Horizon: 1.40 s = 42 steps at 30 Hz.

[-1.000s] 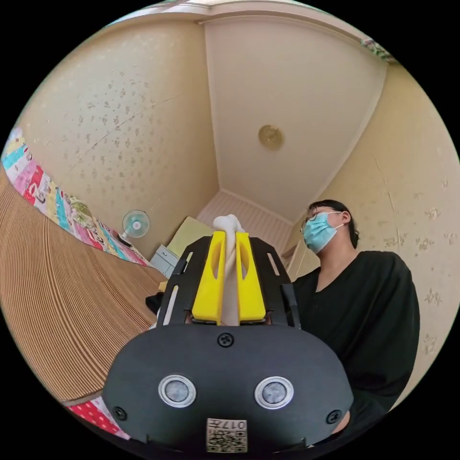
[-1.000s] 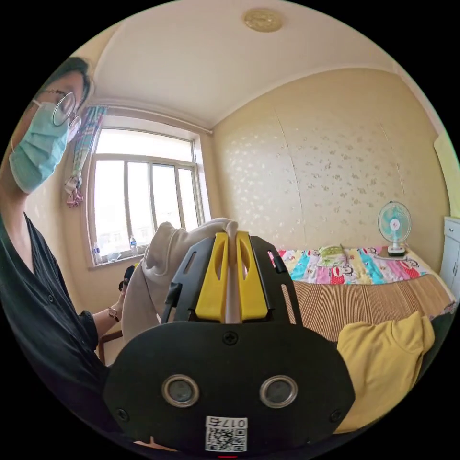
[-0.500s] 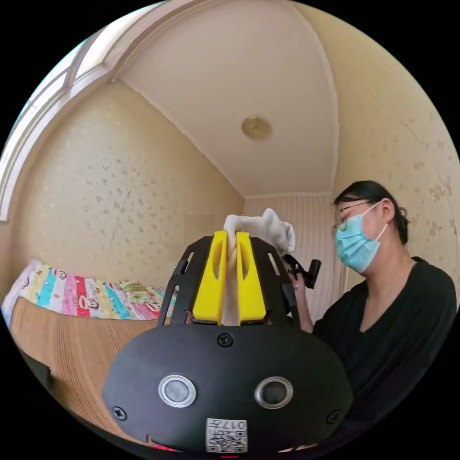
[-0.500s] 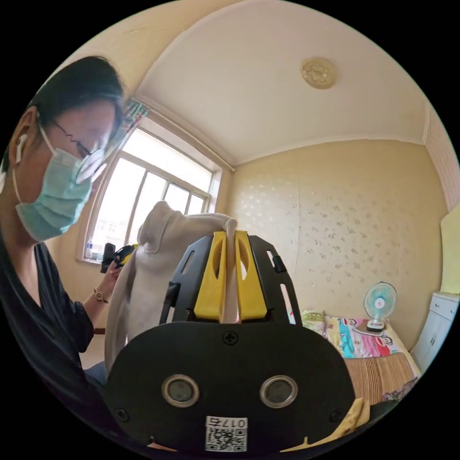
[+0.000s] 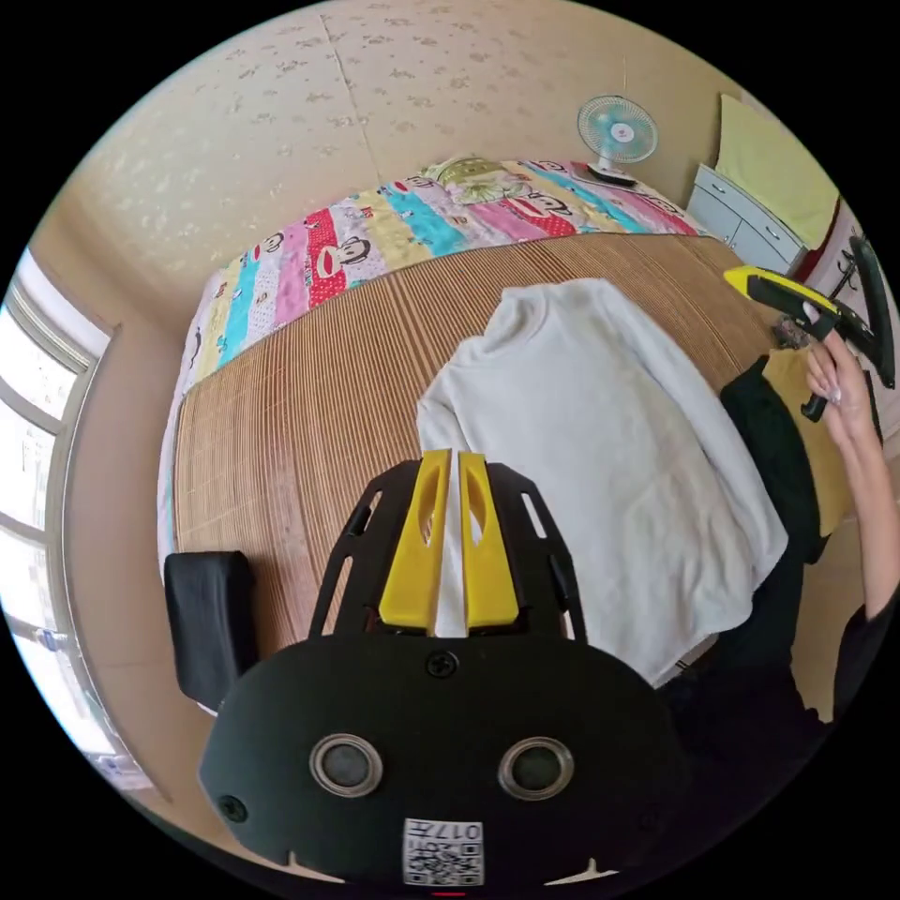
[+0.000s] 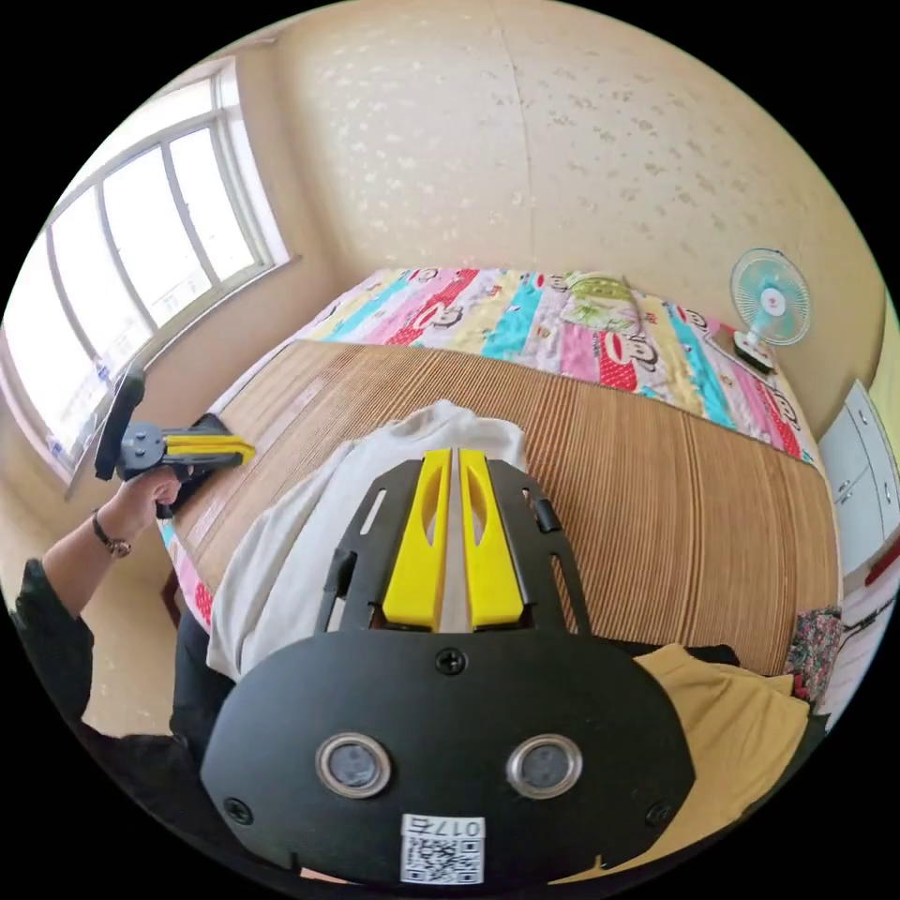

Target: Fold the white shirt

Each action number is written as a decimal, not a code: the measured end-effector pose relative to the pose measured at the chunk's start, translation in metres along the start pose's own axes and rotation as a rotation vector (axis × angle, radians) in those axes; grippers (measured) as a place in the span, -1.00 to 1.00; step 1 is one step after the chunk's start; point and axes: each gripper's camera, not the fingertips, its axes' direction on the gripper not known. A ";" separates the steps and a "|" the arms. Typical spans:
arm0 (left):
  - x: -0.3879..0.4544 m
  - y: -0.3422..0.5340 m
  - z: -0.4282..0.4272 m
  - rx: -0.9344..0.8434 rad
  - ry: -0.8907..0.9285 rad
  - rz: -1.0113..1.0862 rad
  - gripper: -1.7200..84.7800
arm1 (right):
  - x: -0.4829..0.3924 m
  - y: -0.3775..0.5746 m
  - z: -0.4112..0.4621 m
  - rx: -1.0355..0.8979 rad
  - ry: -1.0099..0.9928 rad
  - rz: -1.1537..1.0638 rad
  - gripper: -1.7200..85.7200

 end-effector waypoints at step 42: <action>-0.144 0.414 -0.005 0.117 0.582 -0.598 -0.65 | 0.242 0.307 0.143 -0.165 -0.558 0.334 -0.95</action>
